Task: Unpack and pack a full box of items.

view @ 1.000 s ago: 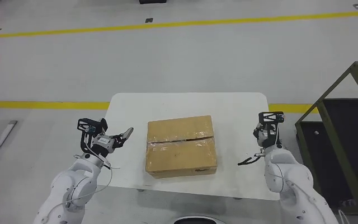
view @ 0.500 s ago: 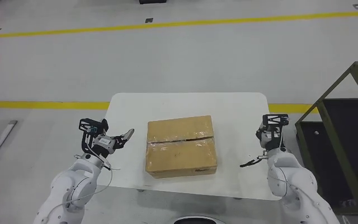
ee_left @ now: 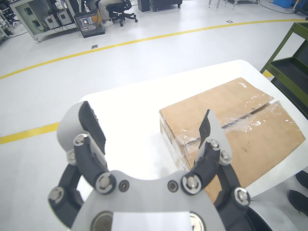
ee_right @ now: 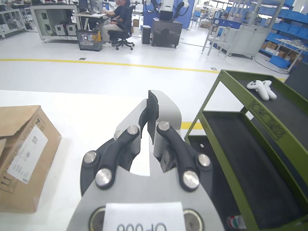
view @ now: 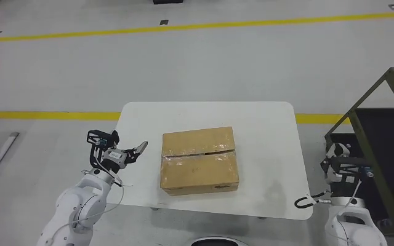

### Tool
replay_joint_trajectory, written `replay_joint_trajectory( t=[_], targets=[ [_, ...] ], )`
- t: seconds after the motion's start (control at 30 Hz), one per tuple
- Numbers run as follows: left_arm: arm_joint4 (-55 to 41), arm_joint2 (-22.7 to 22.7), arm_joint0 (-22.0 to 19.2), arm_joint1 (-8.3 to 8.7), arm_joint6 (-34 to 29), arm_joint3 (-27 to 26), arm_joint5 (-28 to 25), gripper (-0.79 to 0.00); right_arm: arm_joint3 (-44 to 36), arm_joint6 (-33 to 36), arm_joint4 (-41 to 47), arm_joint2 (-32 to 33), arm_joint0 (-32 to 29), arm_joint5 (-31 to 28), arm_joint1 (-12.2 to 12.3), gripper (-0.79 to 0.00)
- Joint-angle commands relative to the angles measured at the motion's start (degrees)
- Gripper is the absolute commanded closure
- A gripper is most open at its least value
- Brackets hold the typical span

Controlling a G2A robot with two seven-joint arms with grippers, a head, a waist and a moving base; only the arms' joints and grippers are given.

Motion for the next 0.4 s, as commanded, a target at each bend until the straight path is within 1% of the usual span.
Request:
replay_joint_trajectory(
  t=[0.0, 0.03, 0.07, 0.1, 0.2, 0.3, 0.37],
  targets=[
    [0.0, 0.0, 0.0, 0.0, 0.0, 0.0, 0.0, -0.785, 0.0, 0.0, 0.0, 0.0, 0.0, 0.0, 0.0, -0.012],
    [0.0, 0.0, 0.0, 0.0, 0.0, 0.0, 0.0, -0.784, 0.0, 0.0, 0.0, 0.0, 0.0, 0.1, 0.0, -0.024],
    [0.0, 0.0, 0.0, 0.0, 0.0, 0.0, 0.0, -0.784, 0.0, 0.0, 0.0, 0.0, 0.1, 0.1, 0.0, -0.069],
    [0.0, 0.0, 0.0, 0.0, 0.0, 0.0, 0.0, -0.785, 0.0, 0.0, 0.0, 0.0, 0.1, 0.0, 0.0, -0.148],
    [0.0, 0.0, 0.0, 0.0, 0.0, 0.0, 0.0, -0.784, 0.0, 0.0, 0.0, -0.1, 0.1, -0.1, 0.0, -0.349],
    [0.0, 0.0, 0.0, 0.0, 0.0, 0.0, 0.0, -0.784, 0.0, 0.0, 0.0, -0.1, 0.1, -0.1, 0.0, -0.52],
    [0.0, 0.0, 0.0, 0.0, 0.0, 0.0, 0.0, -0.785, 0.0, 0.0, 0.0, -0.1, 0.1, -0.1, 0.0, -0.601]
  ],
)
